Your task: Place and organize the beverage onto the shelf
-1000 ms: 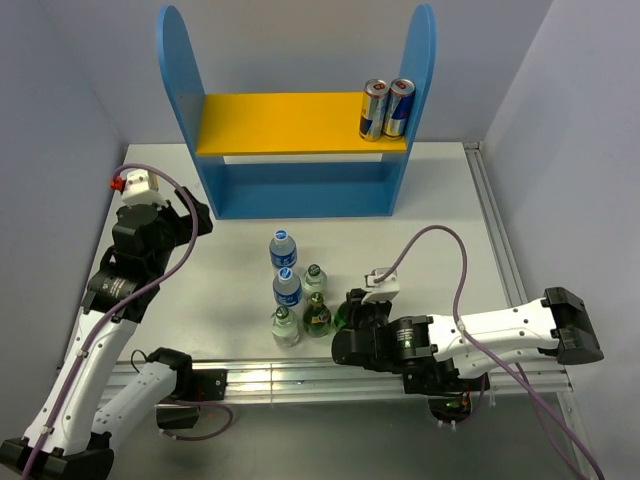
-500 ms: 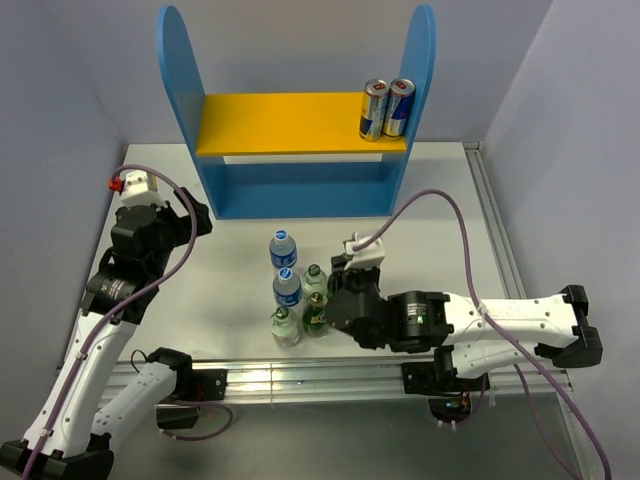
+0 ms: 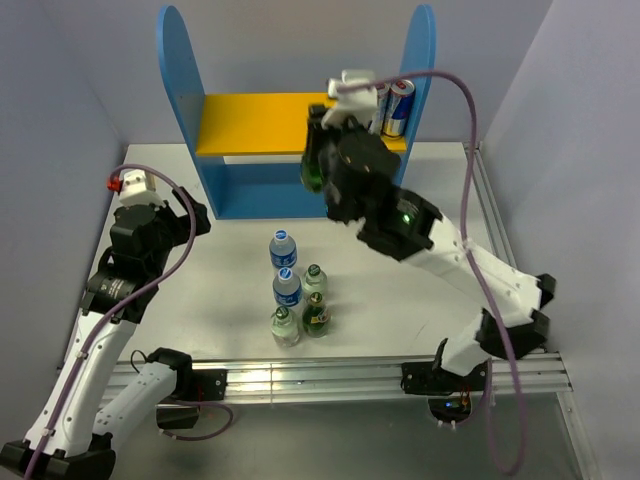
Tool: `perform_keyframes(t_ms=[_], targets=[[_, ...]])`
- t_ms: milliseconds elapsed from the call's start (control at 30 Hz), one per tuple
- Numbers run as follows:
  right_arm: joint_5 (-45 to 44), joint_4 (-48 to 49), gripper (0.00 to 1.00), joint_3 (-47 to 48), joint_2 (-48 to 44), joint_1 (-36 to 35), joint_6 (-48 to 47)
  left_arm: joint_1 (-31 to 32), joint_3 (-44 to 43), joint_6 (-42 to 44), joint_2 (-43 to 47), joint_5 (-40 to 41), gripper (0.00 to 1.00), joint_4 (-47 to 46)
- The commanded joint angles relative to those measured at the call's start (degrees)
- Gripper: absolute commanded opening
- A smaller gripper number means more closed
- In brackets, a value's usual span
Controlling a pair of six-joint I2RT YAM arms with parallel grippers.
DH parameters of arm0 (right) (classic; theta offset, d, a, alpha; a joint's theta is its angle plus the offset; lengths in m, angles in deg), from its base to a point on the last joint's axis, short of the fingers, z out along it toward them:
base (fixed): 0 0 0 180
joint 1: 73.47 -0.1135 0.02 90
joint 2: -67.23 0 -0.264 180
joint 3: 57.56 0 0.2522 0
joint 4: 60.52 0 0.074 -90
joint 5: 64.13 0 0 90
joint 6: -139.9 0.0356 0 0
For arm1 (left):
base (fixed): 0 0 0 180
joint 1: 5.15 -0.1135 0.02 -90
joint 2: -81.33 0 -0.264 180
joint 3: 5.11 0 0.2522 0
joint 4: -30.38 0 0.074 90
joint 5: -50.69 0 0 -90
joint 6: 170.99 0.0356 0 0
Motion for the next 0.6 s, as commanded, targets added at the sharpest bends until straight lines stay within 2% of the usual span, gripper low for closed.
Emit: perform_keyframes(t_ms=[0,200,567], targets=[[8.7,2.2,0.0,15.7,9.4,4.6,-3.4,-1.0,0.0,0.9,-0.2,-0.2,0.99,-0.4],[16.2,-0.8,0.0,34.8,24.2,11.2,-3.3,-2.5,0.1,1.0,-0.9,-0.9,0.99,-0.5],[25.1,7.5,0.0,37.2,32.9,18.0,-1.3,-3.7,0.2,0.8,-1.5,0.1,0.99,-0.3]])
